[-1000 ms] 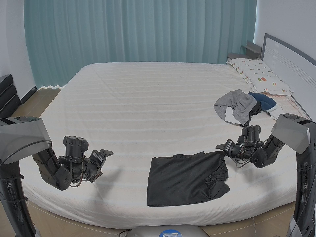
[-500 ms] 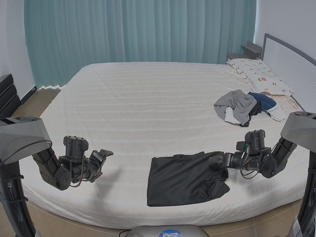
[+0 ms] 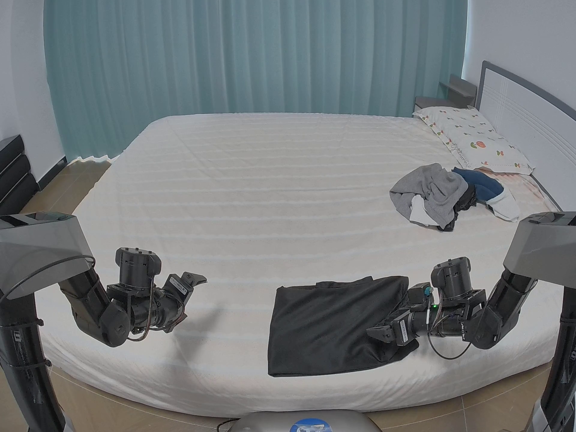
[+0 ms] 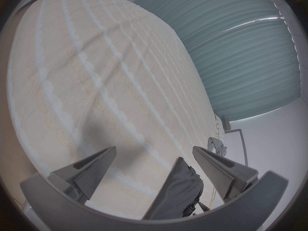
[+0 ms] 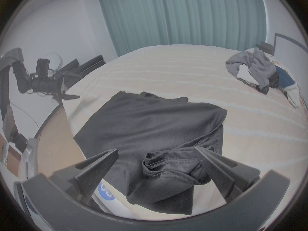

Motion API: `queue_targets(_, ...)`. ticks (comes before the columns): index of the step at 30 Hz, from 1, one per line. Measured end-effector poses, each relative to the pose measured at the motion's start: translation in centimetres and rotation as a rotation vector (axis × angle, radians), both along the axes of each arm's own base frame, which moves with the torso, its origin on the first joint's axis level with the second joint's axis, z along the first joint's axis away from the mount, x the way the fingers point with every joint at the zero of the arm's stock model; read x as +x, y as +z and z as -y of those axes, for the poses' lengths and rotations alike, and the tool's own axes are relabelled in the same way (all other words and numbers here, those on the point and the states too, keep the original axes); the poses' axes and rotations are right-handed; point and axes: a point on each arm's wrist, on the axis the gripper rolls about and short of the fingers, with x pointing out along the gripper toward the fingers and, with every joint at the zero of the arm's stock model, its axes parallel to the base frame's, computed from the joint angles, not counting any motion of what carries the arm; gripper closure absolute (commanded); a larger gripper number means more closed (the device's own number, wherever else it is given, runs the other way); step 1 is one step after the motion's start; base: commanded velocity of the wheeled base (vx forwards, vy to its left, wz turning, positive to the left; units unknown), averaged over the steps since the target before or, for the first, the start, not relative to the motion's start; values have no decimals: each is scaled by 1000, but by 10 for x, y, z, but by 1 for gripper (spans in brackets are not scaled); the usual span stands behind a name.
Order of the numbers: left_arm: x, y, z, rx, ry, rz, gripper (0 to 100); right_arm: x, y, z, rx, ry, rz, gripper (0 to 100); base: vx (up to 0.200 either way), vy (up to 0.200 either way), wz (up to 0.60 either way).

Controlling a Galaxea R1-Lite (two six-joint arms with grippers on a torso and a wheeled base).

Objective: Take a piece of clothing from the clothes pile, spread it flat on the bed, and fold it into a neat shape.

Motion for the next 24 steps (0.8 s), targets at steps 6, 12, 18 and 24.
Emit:
queue_targets(6,0,0,0,1,-1,-1,0,-3,-9,-1,-42,11,-21,100,0,0,0)
queue_targets(12,0,-1,0,1,-1,-2,0,-7,-9,6,-50,-3,-26,100,0,0,0)
queue_targets(18,0,-1,0,1,-1,-2,0,-20,-1,28,-40,-43,-44,100,0,0,0)
queue_targets(24,0,-1,0,1,-1,-3,0,-37,3,45,-11,-57,-73,100,0,0,0)
